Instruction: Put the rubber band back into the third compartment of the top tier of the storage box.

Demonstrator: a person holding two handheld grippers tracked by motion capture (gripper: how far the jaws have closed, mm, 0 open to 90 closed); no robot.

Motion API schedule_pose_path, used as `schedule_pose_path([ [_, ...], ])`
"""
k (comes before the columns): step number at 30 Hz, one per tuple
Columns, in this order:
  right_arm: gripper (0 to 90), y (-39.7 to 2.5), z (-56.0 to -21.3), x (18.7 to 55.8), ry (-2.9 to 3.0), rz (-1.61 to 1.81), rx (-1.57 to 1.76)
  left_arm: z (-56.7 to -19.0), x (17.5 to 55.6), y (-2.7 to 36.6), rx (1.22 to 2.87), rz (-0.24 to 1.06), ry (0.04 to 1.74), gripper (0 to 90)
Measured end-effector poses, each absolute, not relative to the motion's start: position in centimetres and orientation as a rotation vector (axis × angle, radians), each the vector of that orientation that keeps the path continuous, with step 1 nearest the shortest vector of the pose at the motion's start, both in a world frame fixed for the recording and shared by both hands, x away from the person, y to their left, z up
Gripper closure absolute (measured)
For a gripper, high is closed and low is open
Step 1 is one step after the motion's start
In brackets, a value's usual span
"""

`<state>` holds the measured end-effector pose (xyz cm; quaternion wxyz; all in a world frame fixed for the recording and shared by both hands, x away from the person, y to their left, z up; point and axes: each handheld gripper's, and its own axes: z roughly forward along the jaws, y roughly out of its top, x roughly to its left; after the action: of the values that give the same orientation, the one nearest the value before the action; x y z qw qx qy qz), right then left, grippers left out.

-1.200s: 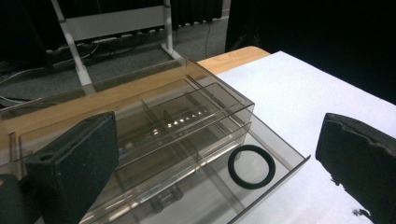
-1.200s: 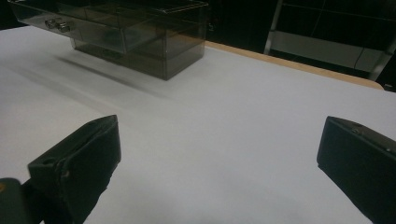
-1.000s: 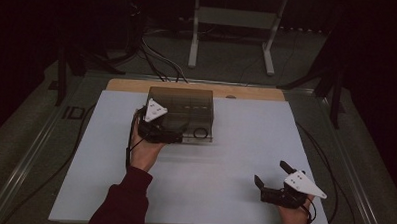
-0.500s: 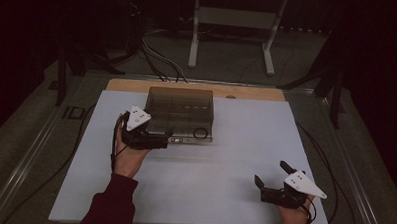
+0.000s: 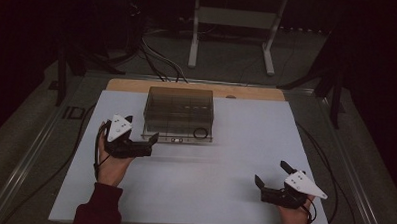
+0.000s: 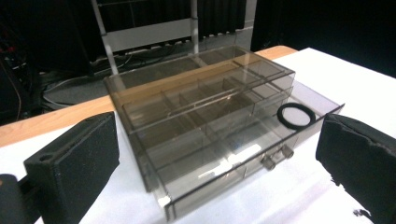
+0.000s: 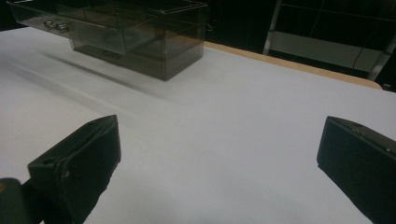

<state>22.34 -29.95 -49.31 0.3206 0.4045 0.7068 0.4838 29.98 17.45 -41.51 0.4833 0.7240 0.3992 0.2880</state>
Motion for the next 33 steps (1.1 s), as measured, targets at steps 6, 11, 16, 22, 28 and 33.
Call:
schedule_pose_path([
  [6, 0.2, -29.9, -49.3, 22.3, 1.857, 1.273, 1.061, -42.7, 28.7, 18.8, 1.763, 0.710, 0.978, 0.4],
  [11, 0.2, -29.9, -49.3, 22.3, 1.858, 1.276, 1.061, -43.7, 28.1, 19.5, 1.762, 0.718, 0.999, 0.4],
  [16, 0.3, -30.0, -49.3, 22.3, 1.861, 1.286, 1.067, -45.4, 27.0, 20.4, 1.761, 0.729, 1.020, 0.4],
  [22, 0.2, -29.9, -49.3, 22.3, 1.860, 1.292, 1.070, -46.8, 25.9, 21.4, 1.754, 0.738, 1.058, 0.4],
  [28, 0.2, -30.1, -49.3, 22.3, 1.860, 1.296, 1.076, -47.7, 24.9, 22.3, 1.735, 0.773, 1.066, 0.4],
  [33, 0.2, -30.3, -49.4, 22.5, 1.871, 1.302, 1.085, -48.3, 24.3, 23.1, 1.711, 0.786, 1.084, 0.4],
])
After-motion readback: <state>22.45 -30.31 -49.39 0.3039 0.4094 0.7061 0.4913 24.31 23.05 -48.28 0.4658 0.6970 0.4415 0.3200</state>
